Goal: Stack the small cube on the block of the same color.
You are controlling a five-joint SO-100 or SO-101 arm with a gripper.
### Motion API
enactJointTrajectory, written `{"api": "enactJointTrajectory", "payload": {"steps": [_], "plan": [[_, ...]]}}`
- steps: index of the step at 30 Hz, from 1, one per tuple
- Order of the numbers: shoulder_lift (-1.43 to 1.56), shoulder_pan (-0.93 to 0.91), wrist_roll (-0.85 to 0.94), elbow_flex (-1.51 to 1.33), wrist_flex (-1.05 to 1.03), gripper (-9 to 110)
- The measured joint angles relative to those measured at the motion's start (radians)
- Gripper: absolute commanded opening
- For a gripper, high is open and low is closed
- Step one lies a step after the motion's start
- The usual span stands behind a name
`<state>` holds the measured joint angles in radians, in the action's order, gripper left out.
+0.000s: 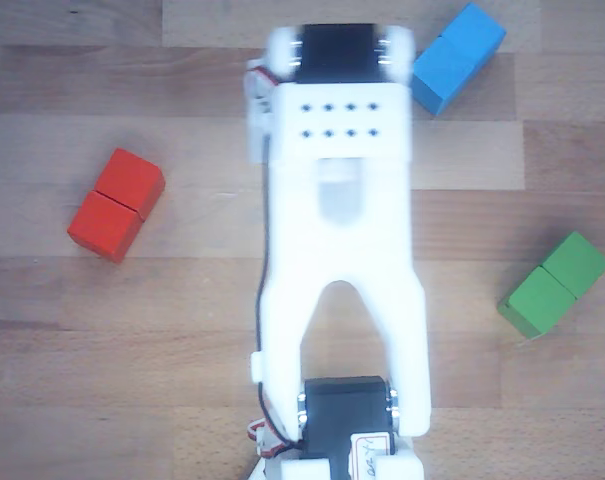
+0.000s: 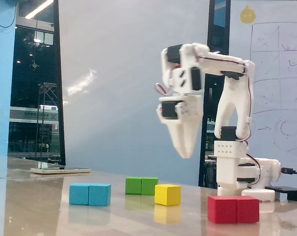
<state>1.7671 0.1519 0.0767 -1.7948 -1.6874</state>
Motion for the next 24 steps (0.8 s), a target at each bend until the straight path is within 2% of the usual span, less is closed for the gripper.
{"api": "enactJointTrajectory", "payload": {"steps": [8,18,24], "plan": [[0.0,0.044,0.0,0.0,0.0,0],[0.0,-0.222,0.0,0.0,0.002,0],[0.021,-0.244,0.0,0.0,0.103,0]]}}
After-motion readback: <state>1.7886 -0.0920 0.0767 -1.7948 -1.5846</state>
